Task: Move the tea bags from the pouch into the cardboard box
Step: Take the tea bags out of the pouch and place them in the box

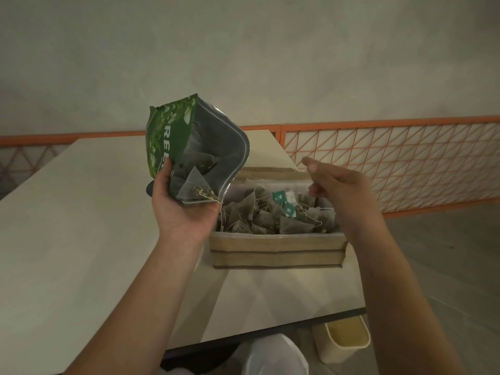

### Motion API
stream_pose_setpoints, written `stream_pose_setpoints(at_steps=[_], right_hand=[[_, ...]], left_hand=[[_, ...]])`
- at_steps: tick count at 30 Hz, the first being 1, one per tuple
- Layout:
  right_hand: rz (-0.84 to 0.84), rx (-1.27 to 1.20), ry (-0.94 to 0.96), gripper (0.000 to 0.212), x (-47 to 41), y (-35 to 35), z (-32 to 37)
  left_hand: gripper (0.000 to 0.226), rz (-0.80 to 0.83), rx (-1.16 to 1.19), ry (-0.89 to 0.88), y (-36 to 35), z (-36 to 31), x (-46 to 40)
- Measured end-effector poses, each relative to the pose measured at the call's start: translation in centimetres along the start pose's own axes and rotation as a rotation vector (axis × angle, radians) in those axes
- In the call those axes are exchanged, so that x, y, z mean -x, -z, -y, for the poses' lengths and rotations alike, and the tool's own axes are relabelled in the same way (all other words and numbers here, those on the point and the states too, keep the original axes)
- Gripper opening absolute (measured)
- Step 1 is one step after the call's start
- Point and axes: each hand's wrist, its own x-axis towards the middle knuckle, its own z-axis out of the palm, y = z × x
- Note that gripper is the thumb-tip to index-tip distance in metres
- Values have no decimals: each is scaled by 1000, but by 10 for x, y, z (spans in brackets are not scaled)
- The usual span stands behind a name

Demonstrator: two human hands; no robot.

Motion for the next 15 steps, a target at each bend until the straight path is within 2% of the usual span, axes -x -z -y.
stream_pose_setpoints(at_steps=[3, 5, 6, 9, 11, 13, 15], right_hand=[[-83, -272, 90, 28, 1, 3, 0], [-132, -283, 138, 24, -1, 8, -1], [-151, -178, 135, 23, -4, 11, -5], [-104, 473, 73, 22, -12, 18, -27], [-126, 761, 114, 18, -12, 16, -41], [-239, 806, 245, 16, -7, 10, -45], [-255, 734, 380, 11, -3, 2, -42]], left_hand=[[51, 12, -5, 6, 0, 2, -1], [52, 16, -5, 10, 0, 3, -1], [52, 16, -2, 12, 0, 3, -1], [52, 17, -2, 10, 0, 4, -1], [52, 16, -9, 4, 1, 5, 0], [51, 14, -15, 4, 1, 6, -1], [51, 5, -19, 3, 0, 7, -1]])
